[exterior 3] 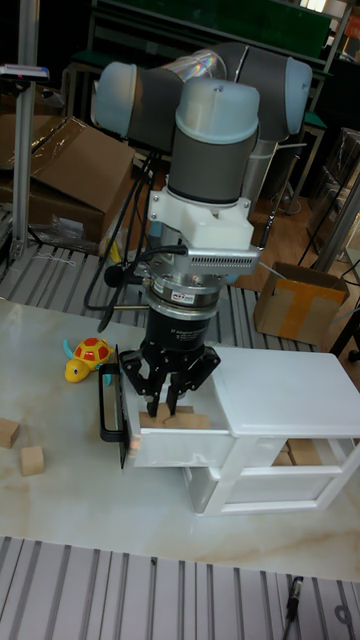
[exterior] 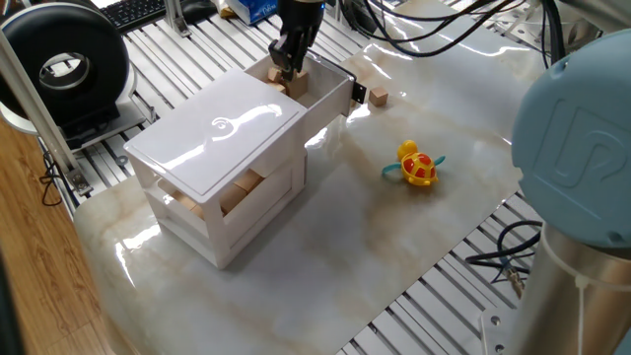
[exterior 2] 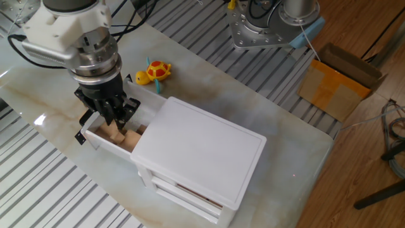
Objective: Take something out of a drawer
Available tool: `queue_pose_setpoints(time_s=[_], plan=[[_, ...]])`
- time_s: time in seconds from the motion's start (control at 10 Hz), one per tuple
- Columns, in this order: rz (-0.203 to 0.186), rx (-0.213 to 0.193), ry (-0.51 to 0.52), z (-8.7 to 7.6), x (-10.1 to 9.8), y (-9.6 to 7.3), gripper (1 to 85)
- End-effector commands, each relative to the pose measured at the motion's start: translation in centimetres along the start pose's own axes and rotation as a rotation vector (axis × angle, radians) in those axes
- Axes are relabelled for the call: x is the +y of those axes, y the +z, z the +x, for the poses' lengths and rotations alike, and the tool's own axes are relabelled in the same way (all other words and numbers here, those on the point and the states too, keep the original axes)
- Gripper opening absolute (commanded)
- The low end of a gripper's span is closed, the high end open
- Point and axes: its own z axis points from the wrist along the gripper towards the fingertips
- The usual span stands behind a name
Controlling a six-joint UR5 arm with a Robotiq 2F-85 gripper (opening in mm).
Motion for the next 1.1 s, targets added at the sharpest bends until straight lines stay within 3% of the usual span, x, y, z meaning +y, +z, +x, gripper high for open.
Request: queue_pose_setpoints(time_s=[0.0, 0.3, 0.4, 0.5, 0.7, 0.8, 0.9, 1.0], plan=[[-0.021, 0.010, 0.022, 0.1, 0.7, -1.3, 1.3], [-0.049, 0.040, 0.034, 0.9, 2.3, -4.9, 1.3], [-0.054, 0.034, 0.022, 1.0, 2.7, -5.8, 1.3], [-0.060, 0.007, 0.024, 0.0, 3.4, -5.5, 1.3], [-0.020, 0.007, 0.065, 0.0, 2.4, -5.5, 1.3], [0.027, 0.009, 0.062, 0.1, 1.1, -5.5, 1.3], [0.069, 0.044, 0.008, 0.9, 0.0, -5.5, 1.3], [0.086, 0.091, -0.029, 2.1, -0.4, -5.7, 1.3]])
